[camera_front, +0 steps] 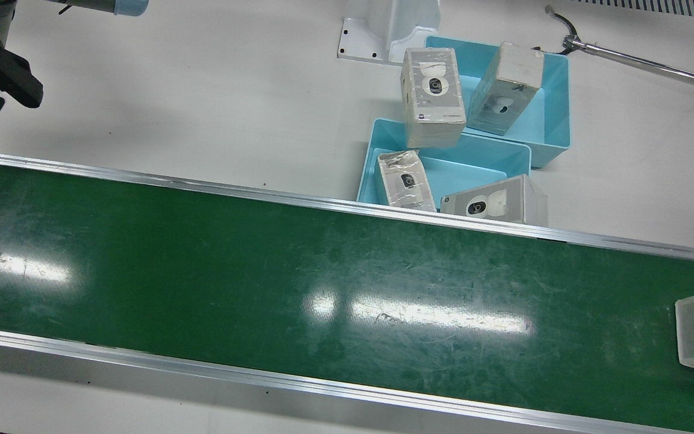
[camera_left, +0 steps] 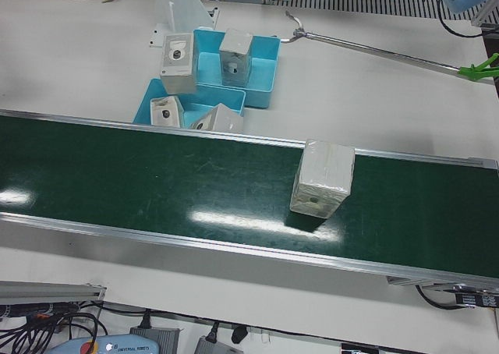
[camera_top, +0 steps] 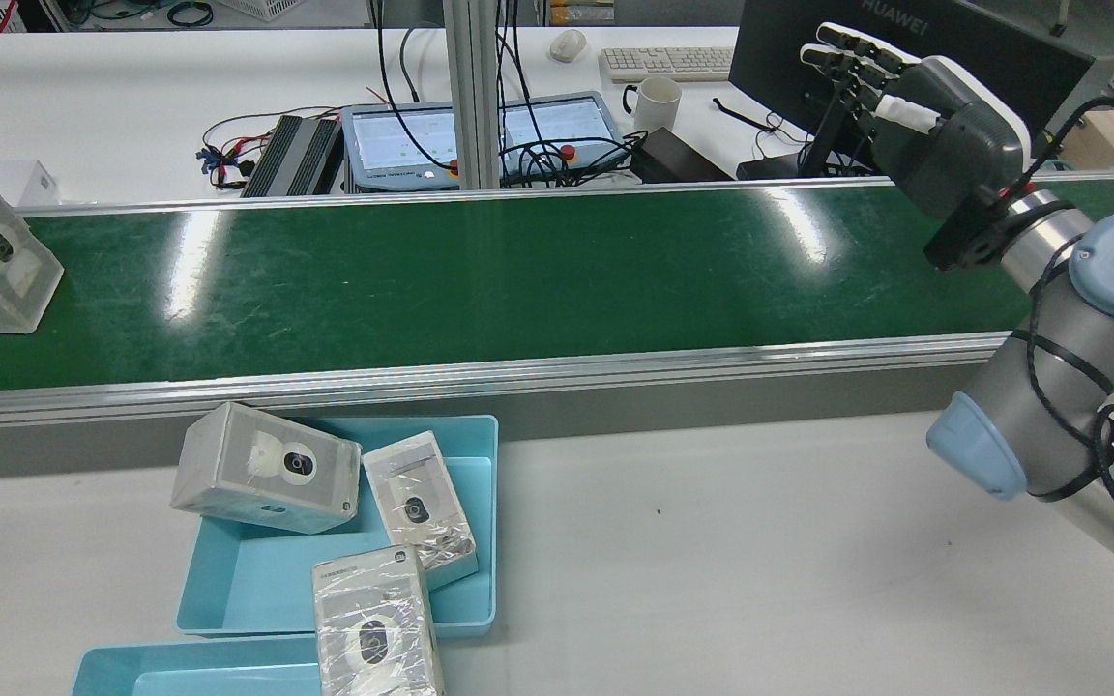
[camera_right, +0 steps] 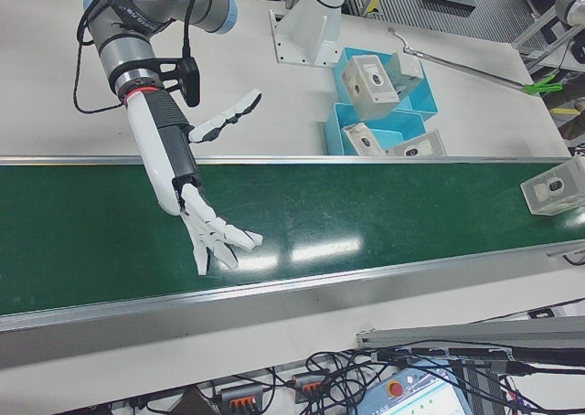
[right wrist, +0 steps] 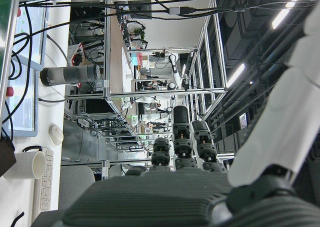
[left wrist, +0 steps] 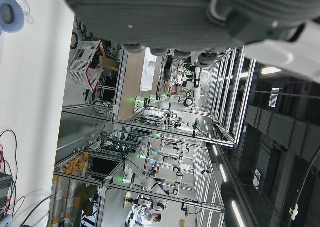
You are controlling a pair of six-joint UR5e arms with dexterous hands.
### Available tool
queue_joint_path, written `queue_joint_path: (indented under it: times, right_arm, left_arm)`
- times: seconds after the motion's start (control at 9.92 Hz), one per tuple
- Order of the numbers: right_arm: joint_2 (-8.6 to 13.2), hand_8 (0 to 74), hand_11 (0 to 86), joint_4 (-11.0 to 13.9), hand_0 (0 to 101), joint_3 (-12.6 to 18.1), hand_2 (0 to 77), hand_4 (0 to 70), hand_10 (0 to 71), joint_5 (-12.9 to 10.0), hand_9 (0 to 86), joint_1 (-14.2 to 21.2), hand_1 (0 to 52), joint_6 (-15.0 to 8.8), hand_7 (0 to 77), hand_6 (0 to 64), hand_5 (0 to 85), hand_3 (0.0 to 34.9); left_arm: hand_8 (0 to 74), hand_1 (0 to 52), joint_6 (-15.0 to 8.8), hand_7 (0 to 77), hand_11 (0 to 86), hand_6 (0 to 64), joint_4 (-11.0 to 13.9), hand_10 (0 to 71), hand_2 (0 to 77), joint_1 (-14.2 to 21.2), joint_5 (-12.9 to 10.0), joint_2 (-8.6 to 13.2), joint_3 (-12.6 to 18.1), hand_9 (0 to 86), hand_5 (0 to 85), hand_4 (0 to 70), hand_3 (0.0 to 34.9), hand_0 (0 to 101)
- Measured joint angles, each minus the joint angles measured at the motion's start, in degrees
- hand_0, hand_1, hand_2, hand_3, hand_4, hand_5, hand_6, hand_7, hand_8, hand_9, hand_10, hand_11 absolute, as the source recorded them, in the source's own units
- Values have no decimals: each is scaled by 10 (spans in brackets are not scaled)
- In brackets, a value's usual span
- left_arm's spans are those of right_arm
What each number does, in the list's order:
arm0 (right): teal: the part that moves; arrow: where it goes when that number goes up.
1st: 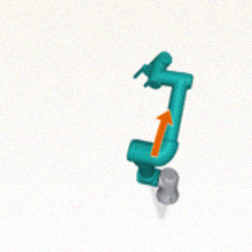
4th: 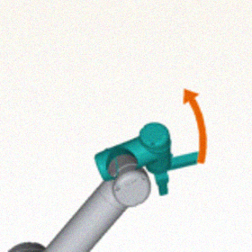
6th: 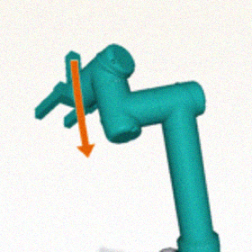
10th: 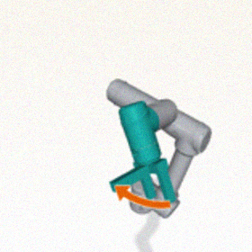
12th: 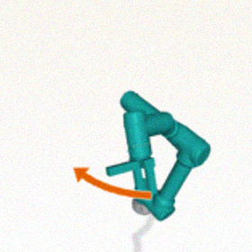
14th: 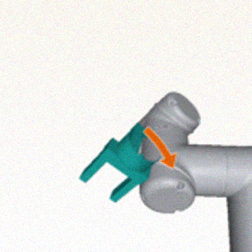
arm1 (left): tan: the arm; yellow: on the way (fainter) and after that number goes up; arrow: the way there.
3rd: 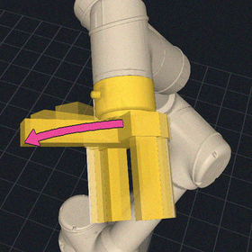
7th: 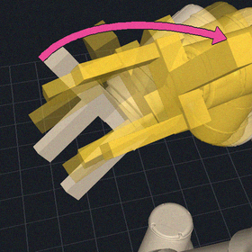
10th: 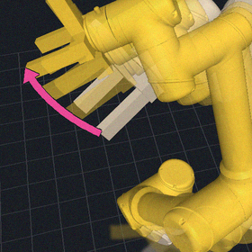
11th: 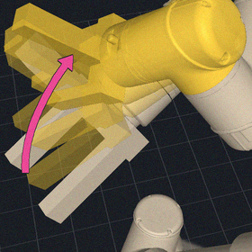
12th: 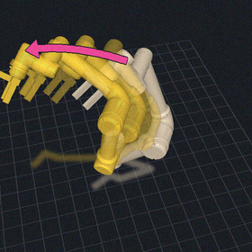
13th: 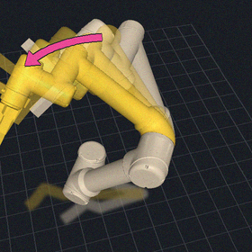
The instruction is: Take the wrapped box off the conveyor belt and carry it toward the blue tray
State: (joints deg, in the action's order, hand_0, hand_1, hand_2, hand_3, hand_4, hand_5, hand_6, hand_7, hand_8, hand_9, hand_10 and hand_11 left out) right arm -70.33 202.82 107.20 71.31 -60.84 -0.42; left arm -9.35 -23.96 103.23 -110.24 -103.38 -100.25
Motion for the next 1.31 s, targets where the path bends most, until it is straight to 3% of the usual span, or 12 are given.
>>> queue_joint_path:
  times: [0.4,0.6,0.81,0.91,1.01,1.31]
  right_arm:
    - [-4,87,11,1,411,21,11,131,0,10,87,-3,49,0,218,82,131,0]
    - [-8,109,11,0,316,22,16,131,27,10,136,-3,11,-2,240,93,104,0]
    - [-24,120,11,0,316,19,16,131,27,8,147,-1,11,0,224,93,93,0]
    - [-28,131,71,0,300,17,16,142,27,7,158,-1,11,3,235,109,87,0]
    - [-30,131,44,-2,300,15,11,147,22,6,158,-2,11,5,240,109,87,0]
    - [-19,142,54,-5,283,21,16,147,44,5,185,1,11,7,240,109,87,0]
  left_arm:
    - [5,0,0,5,5,5,0,0,11,0,0,0,0,5,11,0,0,0]
    - [5,0,0,5,5,5,0,5,11,0,0,0,0,5,11,0,0,0]
    - [5,0,0,5,5,5,0,5,5,0,0,0,0,5,11,0,0,0]
    - [5,0,0,5,5,5,0,5,5,0,0,0,0,5,11,0,0,0]
    - [5,0,0,5,5,5,0,0,5,0,0,0,0,5,11,0,0,0]
    - [5,0,0,5,5,5,0,0,5,0,0,0,0,5,11,0,0,0]
